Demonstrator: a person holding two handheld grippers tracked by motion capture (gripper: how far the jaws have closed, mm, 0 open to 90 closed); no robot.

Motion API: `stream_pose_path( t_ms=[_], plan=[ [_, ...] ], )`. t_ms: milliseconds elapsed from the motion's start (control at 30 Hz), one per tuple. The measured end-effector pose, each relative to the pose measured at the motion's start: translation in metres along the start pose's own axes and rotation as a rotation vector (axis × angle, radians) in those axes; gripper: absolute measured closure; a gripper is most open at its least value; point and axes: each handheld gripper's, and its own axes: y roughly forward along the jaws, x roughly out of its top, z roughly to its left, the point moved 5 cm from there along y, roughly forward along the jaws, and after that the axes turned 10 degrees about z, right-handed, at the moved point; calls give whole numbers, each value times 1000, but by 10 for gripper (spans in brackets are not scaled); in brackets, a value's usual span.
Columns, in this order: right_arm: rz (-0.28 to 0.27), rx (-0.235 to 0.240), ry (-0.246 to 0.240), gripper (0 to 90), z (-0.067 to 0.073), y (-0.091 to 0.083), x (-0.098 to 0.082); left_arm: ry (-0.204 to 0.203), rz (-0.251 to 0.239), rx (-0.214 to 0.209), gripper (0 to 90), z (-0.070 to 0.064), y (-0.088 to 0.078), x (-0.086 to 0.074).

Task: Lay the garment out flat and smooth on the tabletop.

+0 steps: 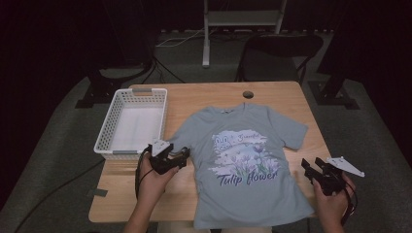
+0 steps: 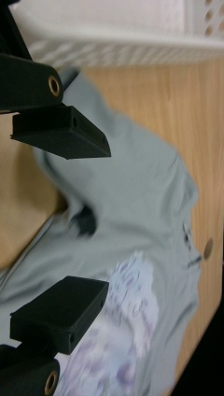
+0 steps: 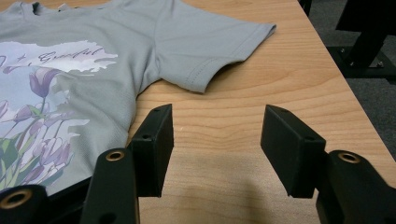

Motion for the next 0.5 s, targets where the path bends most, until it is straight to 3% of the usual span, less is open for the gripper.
stream_pose_path(
  t_ms=[100, 367, 500],
  plan=[
    [1, -1, -2, 433, 0, 0, 0, 26, -2, -18, 315, -8, -2, -14],
    [4, 1, 2, 425, 0, 0, 0, 10, -13, -59, 315, -13, -15, -33],
    [8, 1, -1, 420, 1, 0, 0, 2, -16, -51, 315, -12, -24, -42]
  ],
)
